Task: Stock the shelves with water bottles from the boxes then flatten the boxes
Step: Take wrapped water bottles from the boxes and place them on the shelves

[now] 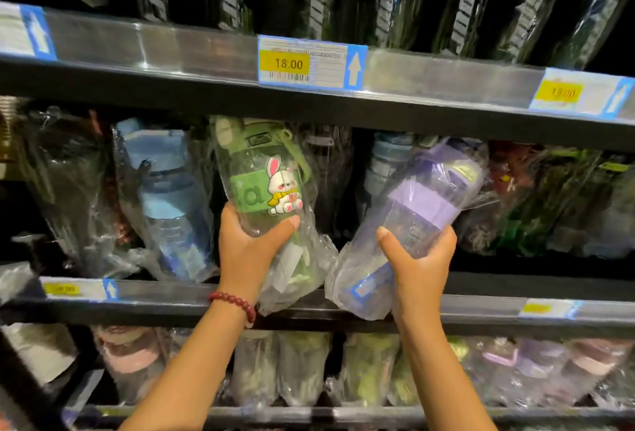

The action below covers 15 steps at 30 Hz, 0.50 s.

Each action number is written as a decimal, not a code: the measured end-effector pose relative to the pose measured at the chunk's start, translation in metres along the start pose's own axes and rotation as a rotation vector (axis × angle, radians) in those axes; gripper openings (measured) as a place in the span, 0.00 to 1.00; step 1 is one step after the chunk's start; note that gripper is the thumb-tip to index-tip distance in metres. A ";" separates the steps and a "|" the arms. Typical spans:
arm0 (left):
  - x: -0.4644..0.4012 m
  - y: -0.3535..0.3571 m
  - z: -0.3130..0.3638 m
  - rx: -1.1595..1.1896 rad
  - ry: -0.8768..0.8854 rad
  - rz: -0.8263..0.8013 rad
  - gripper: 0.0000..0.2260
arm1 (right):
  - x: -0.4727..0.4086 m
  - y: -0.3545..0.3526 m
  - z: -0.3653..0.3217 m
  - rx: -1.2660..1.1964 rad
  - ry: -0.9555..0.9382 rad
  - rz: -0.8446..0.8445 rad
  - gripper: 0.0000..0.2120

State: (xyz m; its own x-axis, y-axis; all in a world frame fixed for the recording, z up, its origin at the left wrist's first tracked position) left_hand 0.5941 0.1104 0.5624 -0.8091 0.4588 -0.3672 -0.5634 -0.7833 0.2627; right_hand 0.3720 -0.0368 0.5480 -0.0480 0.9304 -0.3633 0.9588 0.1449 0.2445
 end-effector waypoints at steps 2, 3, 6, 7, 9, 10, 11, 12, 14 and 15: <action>-0.006 0.002 -0.006 0.012 -0.007 0.021 0.30 | -0.005 -0.002 0.000 -0.038 0.000 0.045 0.38; -0.009 0.005 -0.009 0.015 -0.009 0.027 0.31 | -0.008 -0.003 0.001 -0.055 -0.001 0.064 0.39; -0.013 0.011 -0.016 0.027 -0.009 0.045 0.30 | -0.014 -0.006 0.004 -0.092 -0.005 0.102 0.38; -0.014 0.012 -0.017 0.028 -0.010 0.046 0.29 | -0.015 -0.007 0.006 -0.100 0.000 0.111 0.38; -0.015 0.013 -0.020 0.032 -0.013 0.041 0.29 | -0.019 -0.008 0.013 -0.123 0.027 0.125 0.40; -0.017 0.013 -0.021 0.039 -0.018 0.039 0.29 | -0.021 -0.008 0.016 -0.145 0.044 0.123 0.40; -0.019 0.014 -0.022 0.046 -0.021 0.035 0.29 | -0.024 -0.007 0.019 -0.172 0.065 0.117 0.41; -0.020 0.014 -0.022 0.055 -0.024 0.035 0.28 | -0.026 -0.005 0.021 -0.203 0.087 0.111 0.40; -0.022 0.016 -0.023 0.074 -0.033 0.036 0.25 | -0.029 -0.004 0.025 -0.262 0.109 0.117 0.36; -0.023 0.017 -0.023 0.081 -0.034 0.037 0.25 | -0.029 -0.006 0.026 -0.281 0.105 0.137 0.35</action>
State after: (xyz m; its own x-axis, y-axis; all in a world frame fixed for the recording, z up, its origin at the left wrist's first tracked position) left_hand 0.6067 0.0764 0.5547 -0.8340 0.4454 -0.3257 -0.5437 -0.7642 0.3469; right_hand 0.3748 -0.0731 0.5340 0.0329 0.9753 -0.2185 0.8445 0.0898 0.5280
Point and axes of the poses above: each hand's wrist, its own x-axis away from the middle knuckle, its own y-axis out of the palm, z = x × y, the point moved 10 cm from there along -x, towards the middle knuckle, and after that the axes turned 1 degree about z, right-handed, at the moved point
